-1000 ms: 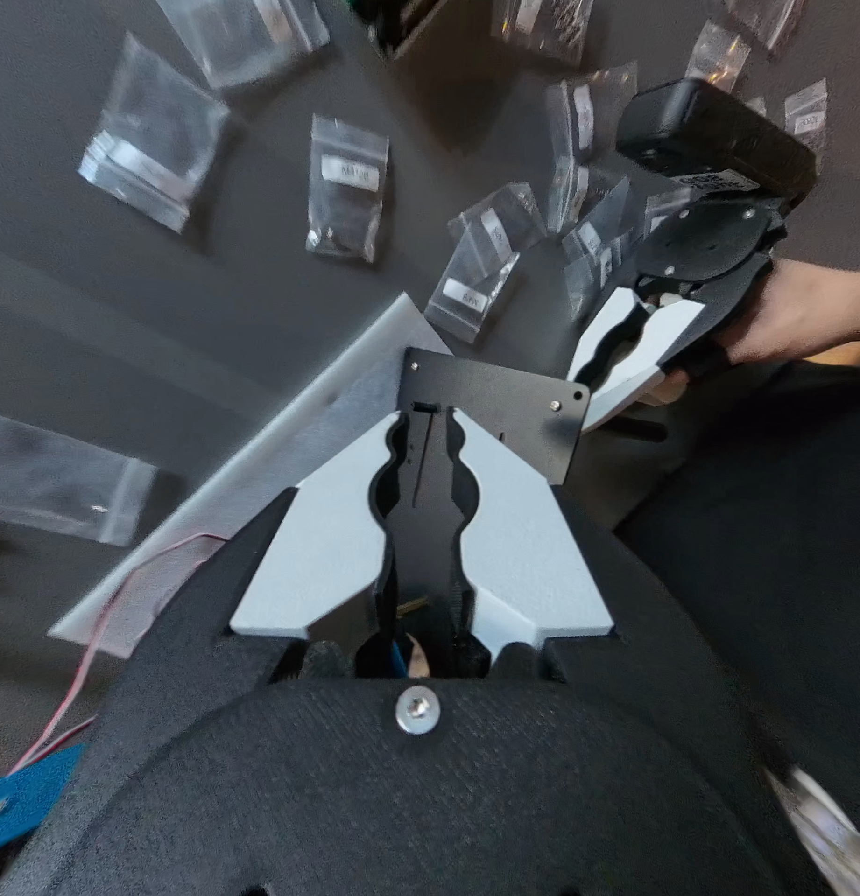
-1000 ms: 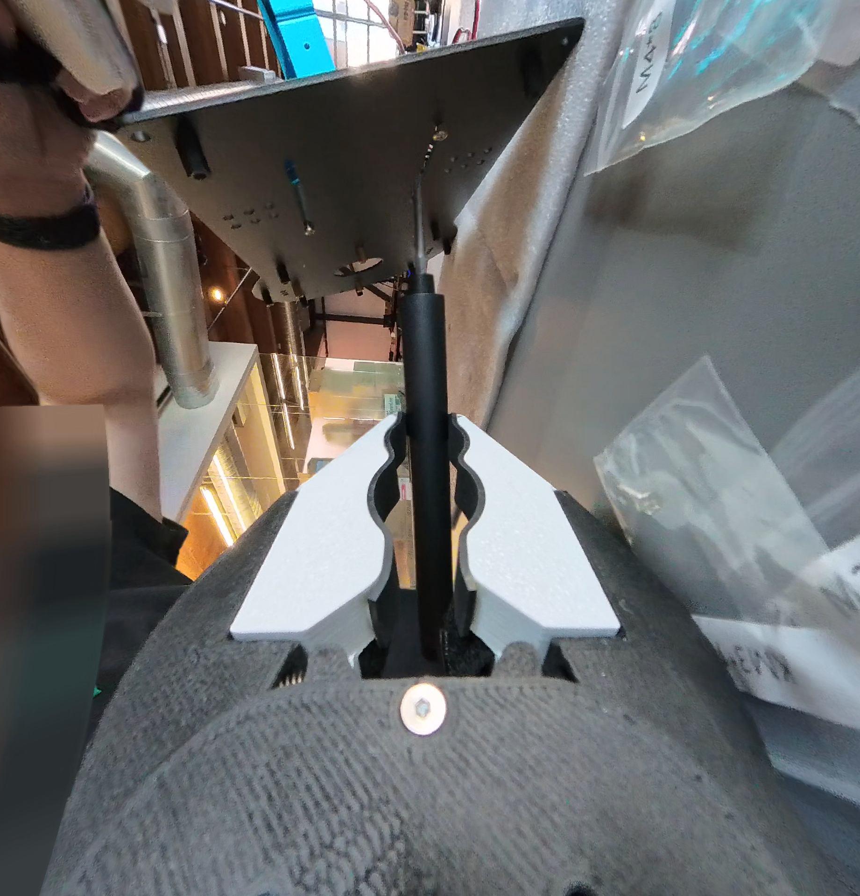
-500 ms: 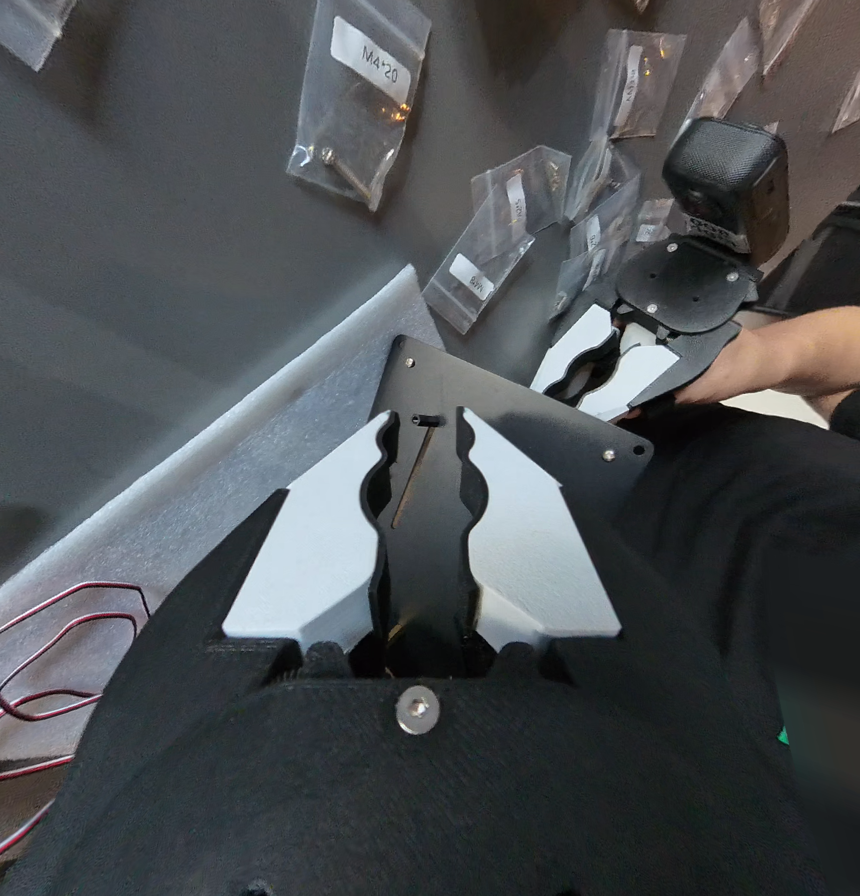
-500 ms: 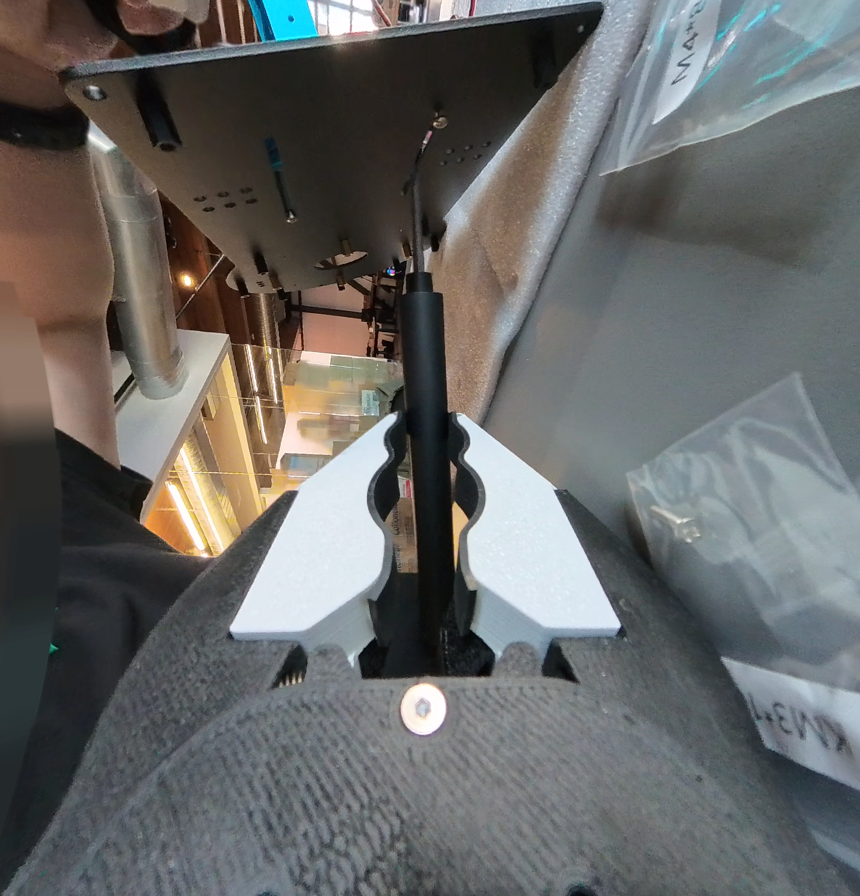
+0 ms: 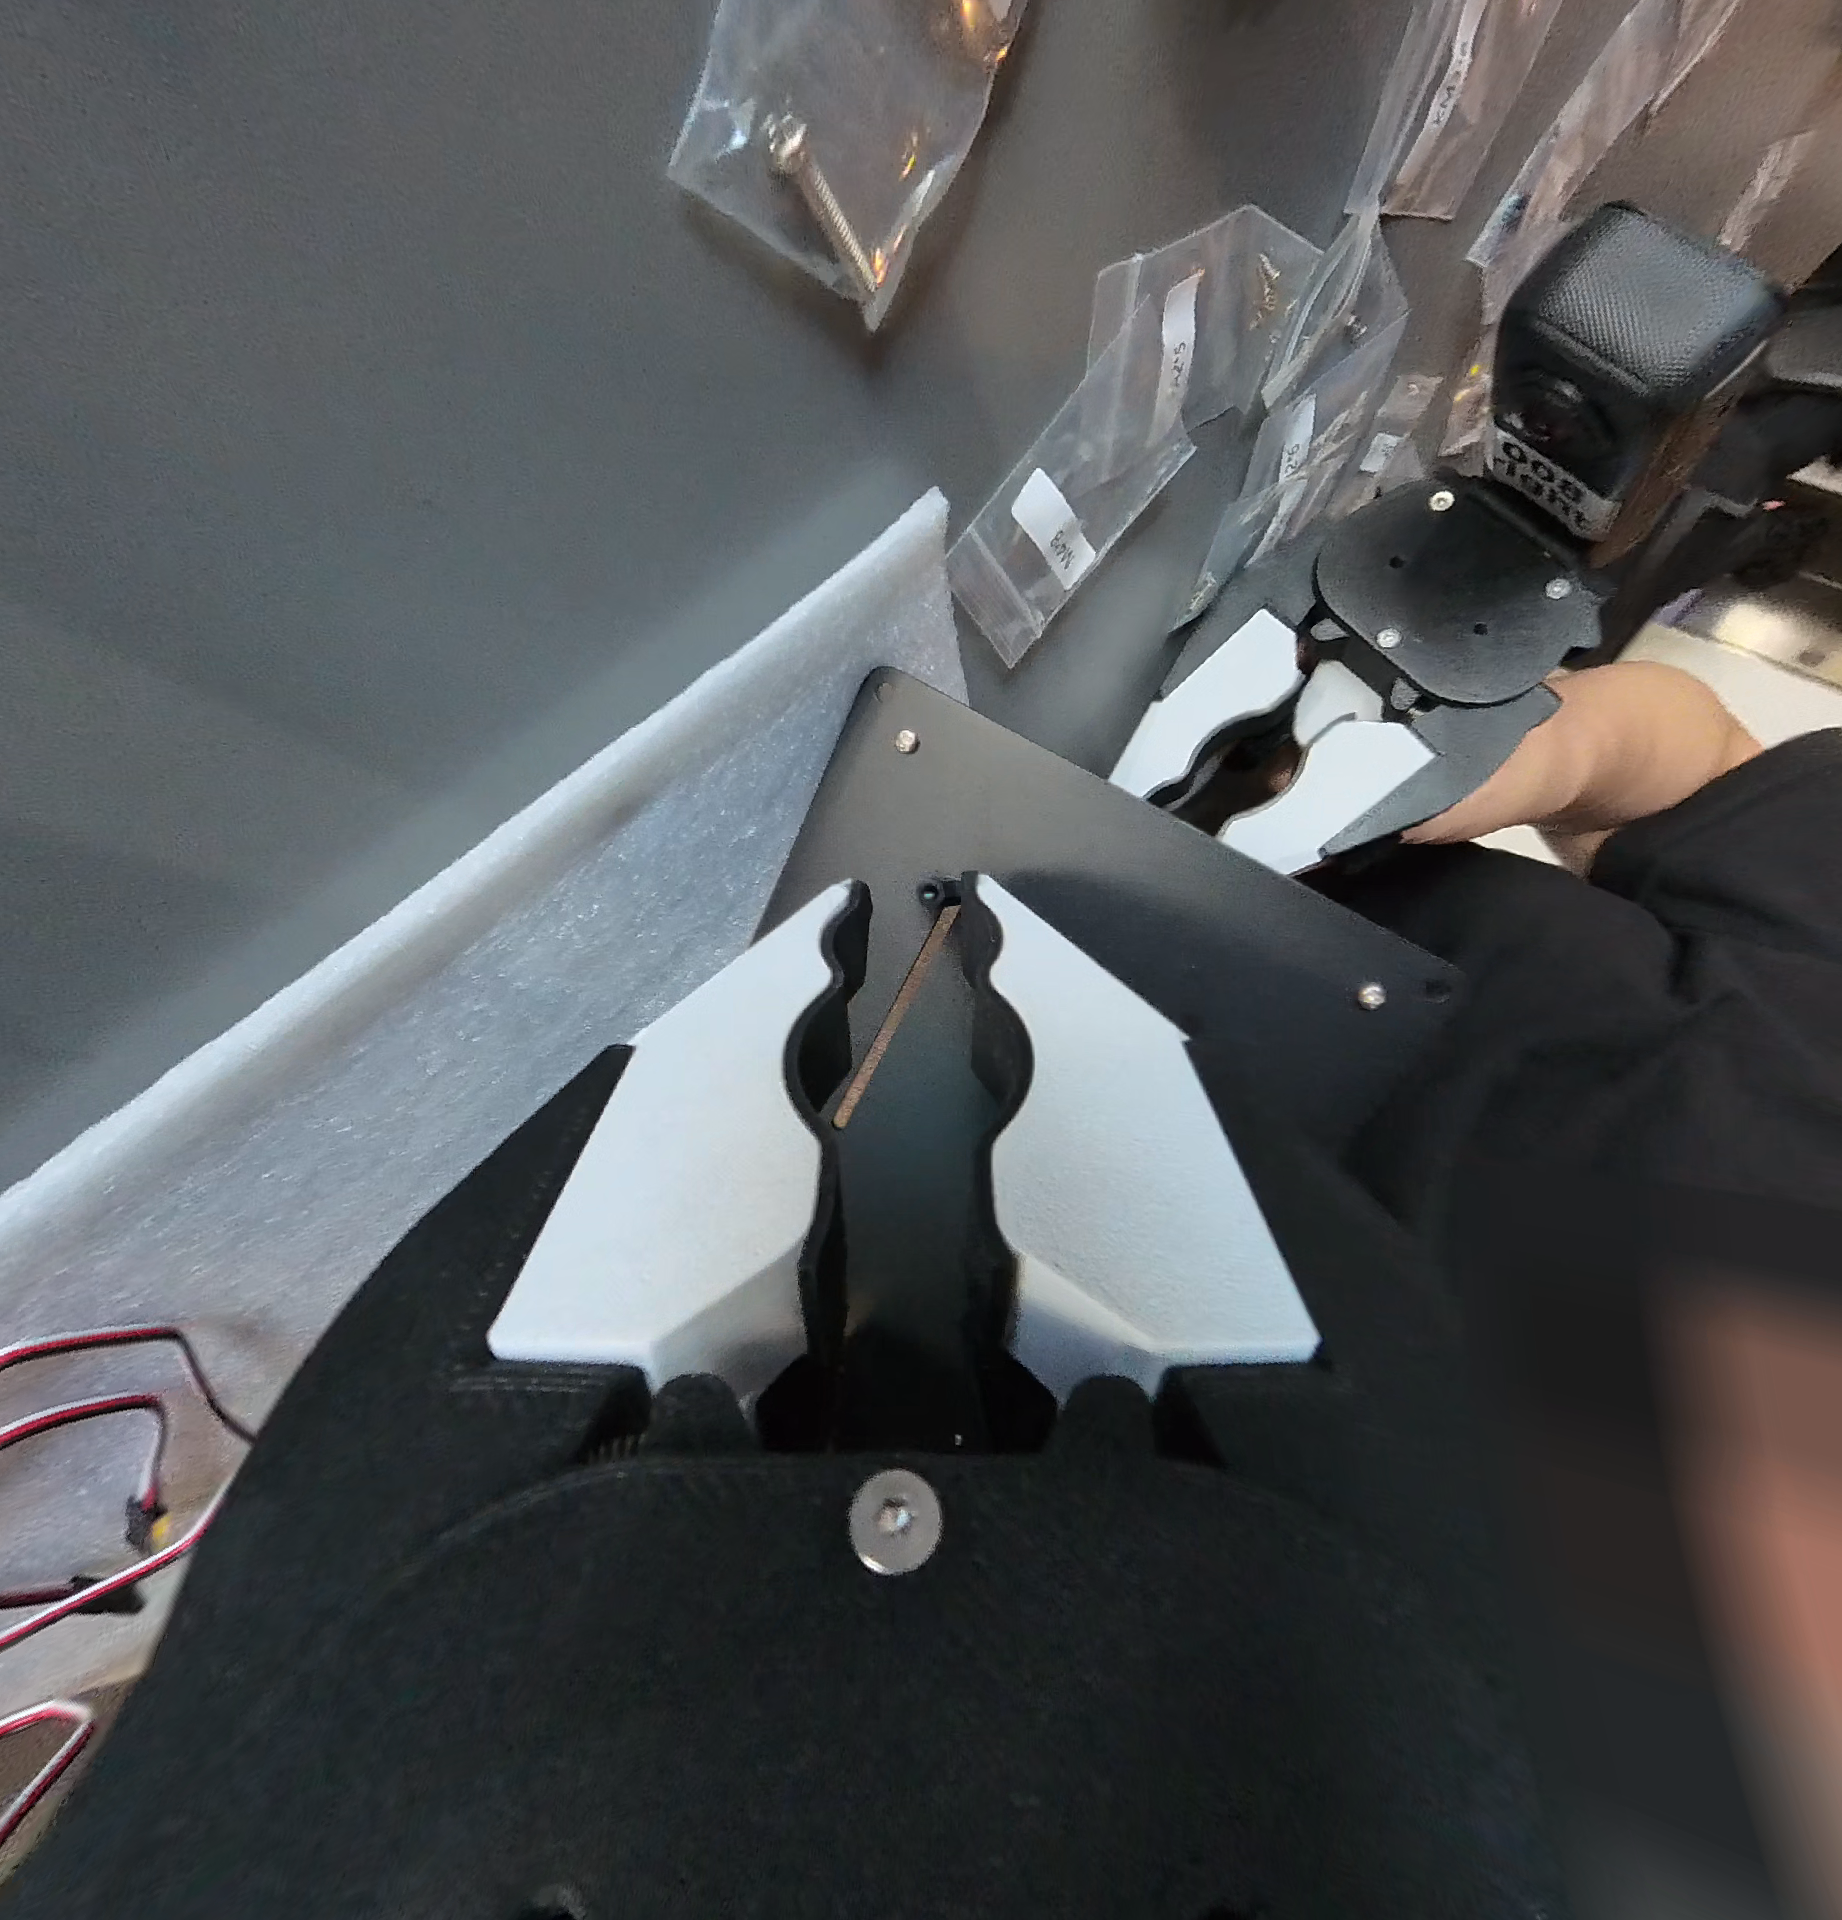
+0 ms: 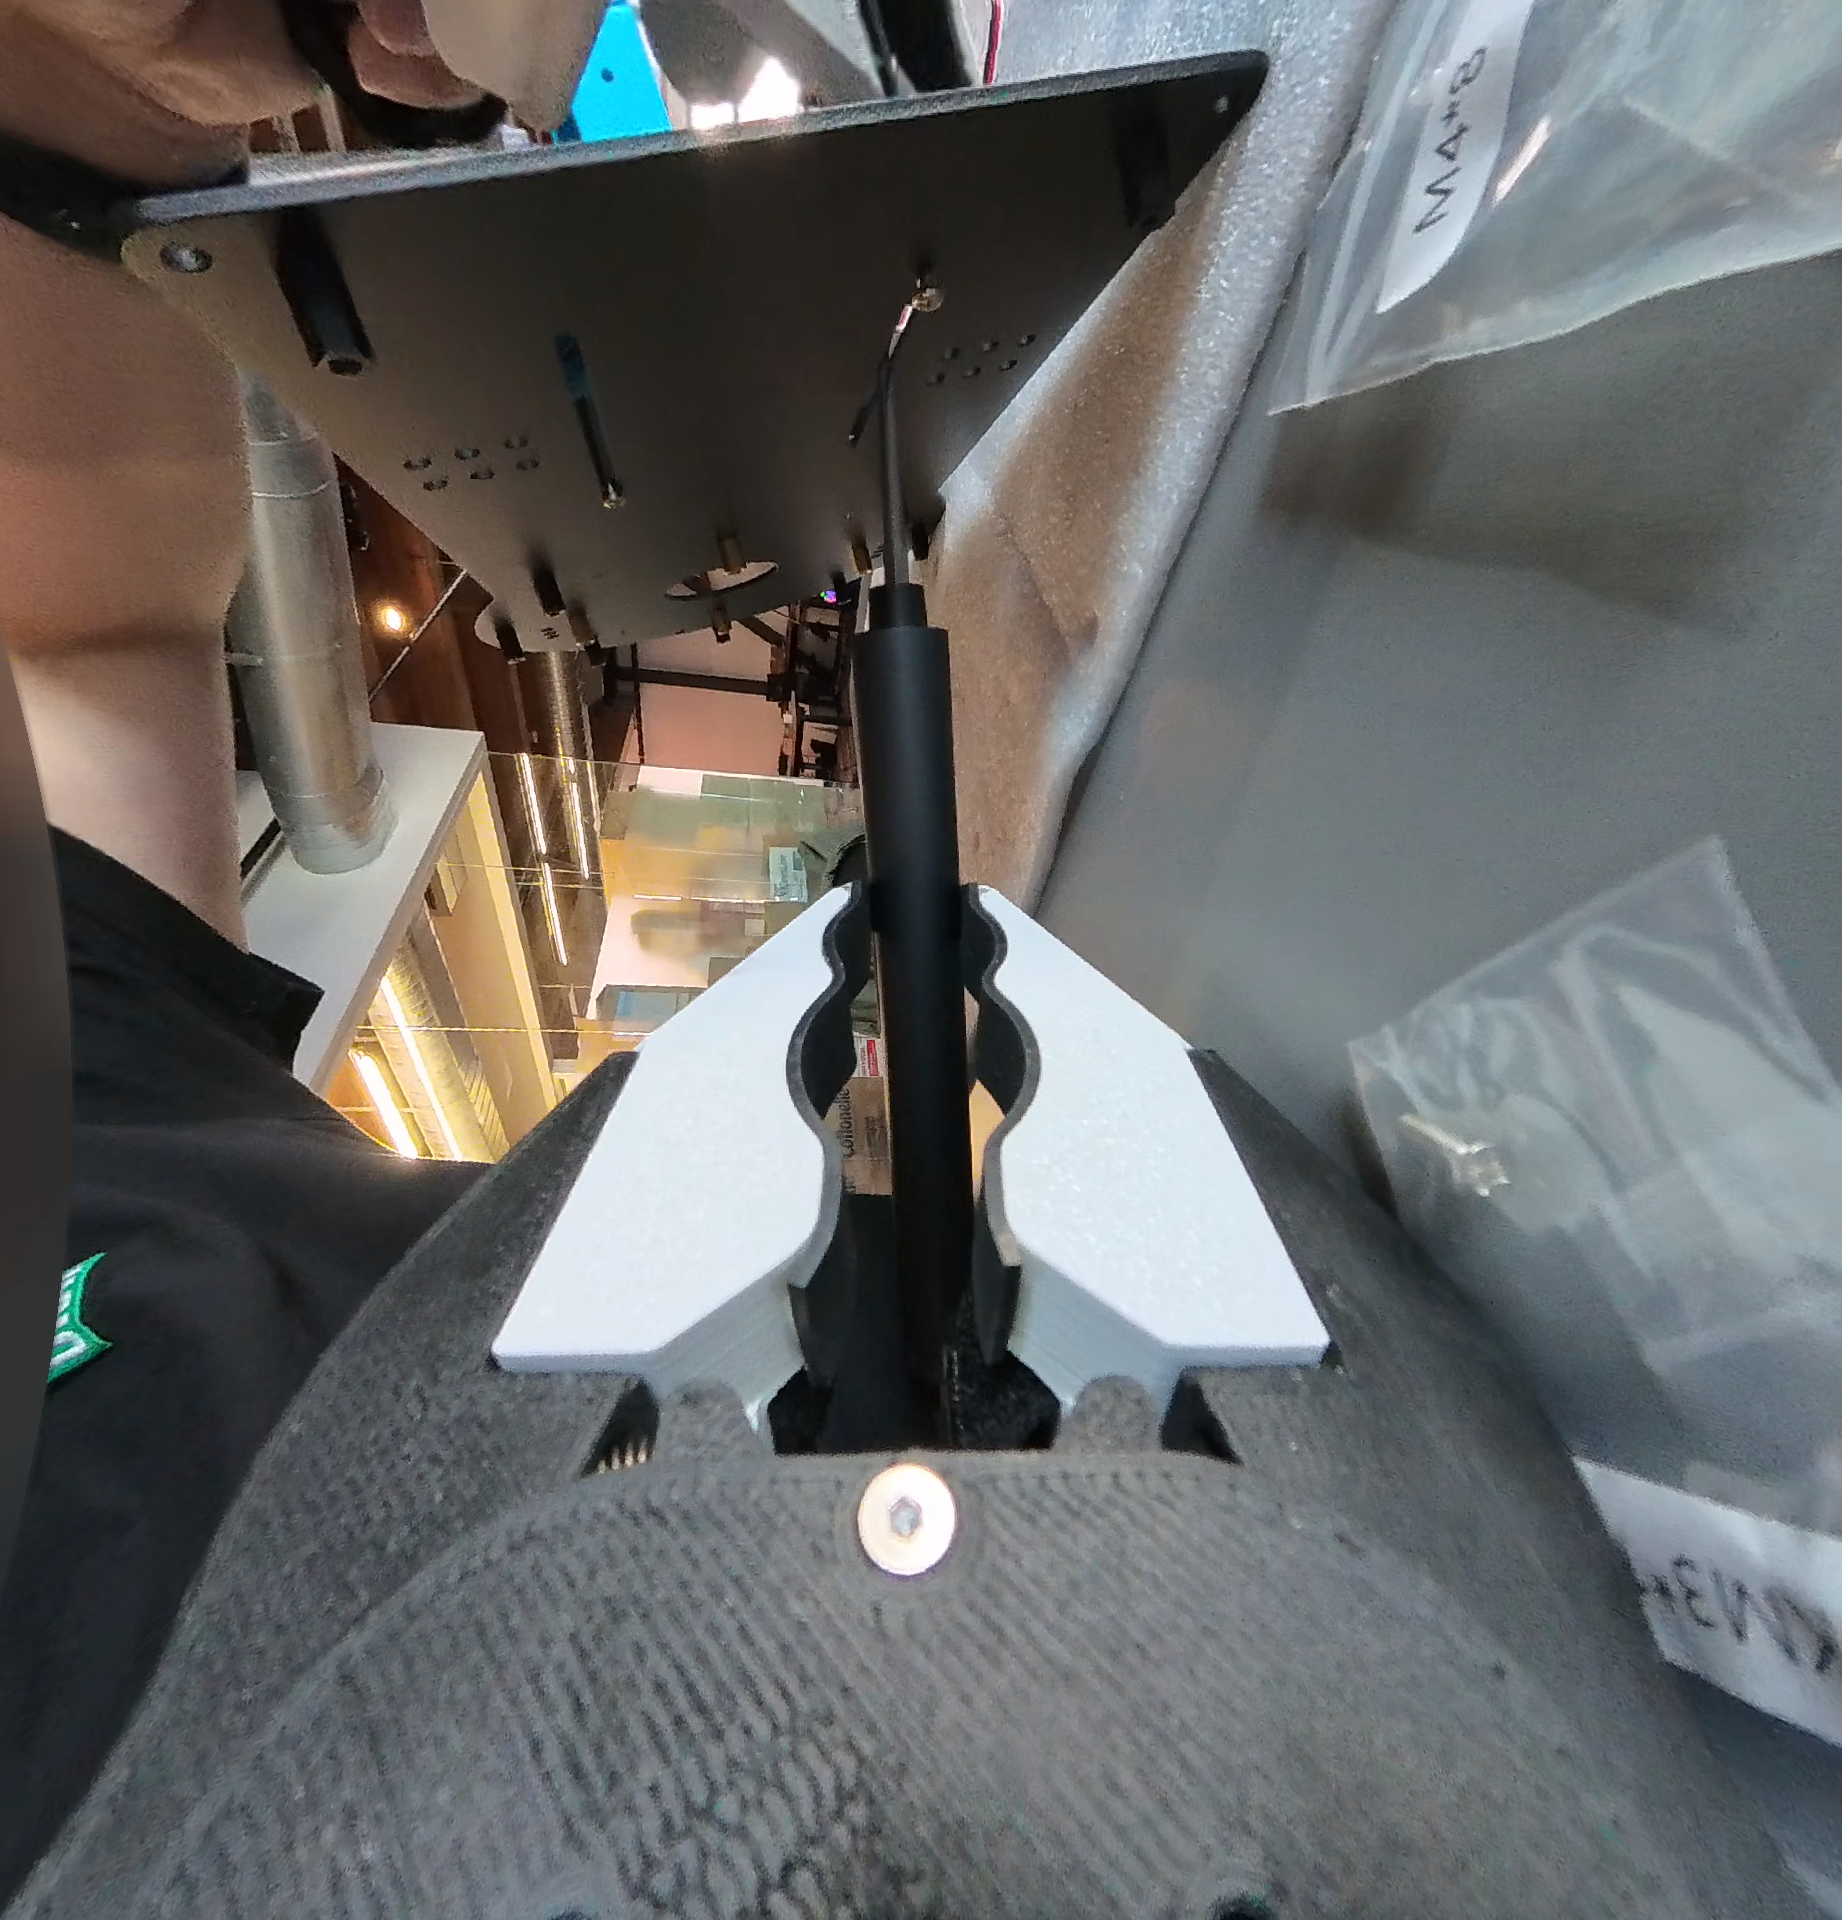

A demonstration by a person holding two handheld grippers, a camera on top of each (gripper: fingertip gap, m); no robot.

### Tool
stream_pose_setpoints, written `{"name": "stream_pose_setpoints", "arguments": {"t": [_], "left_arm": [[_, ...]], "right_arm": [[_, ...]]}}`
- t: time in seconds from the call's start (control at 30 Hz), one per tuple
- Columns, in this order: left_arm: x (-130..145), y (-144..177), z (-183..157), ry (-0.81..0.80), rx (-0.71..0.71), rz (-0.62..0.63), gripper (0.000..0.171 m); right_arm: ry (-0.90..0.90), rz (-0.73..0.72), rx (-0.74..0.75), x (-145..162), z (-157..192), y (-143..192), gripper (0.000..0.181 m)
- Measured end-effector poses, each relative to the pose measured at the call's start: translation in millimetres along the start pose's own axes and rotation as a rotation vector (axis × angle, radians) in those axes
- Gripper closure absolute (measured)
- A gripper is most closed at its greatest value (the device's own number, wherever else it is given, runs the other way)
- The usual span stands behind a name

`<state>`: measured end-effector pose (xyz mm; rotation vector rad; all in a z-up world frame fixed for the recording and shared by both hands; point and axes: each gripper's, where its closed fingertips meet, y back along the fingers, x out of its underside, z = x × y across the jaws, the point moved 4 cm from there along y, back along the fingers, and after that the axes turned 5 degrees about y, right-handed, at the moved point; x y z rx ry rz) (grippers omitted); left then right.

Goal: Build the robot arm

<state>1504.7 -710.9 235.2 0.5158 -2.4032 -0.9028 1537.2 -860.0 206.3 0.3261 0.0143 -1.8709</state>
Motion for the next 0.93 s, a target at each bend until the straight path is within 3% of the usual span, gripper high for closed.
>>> {"name": "stream_pose_setpoints", "arguments": {"t": [0.37, 0.93], "left_arm": [[4.6, -9.2, -2.2, 0.068, 0.138, 0.002, 0.167], [9.3, -9.6, 0.5, 0.15, 0.156, -0.027, 0.168]], "right_arm": [[0.003, 0.011, -0.004, 0.4, 0.3, -1.0, 0.165], [0.002, 0.02, 0.021, -3.9, -2.4, -3.9, 0.165]]}}
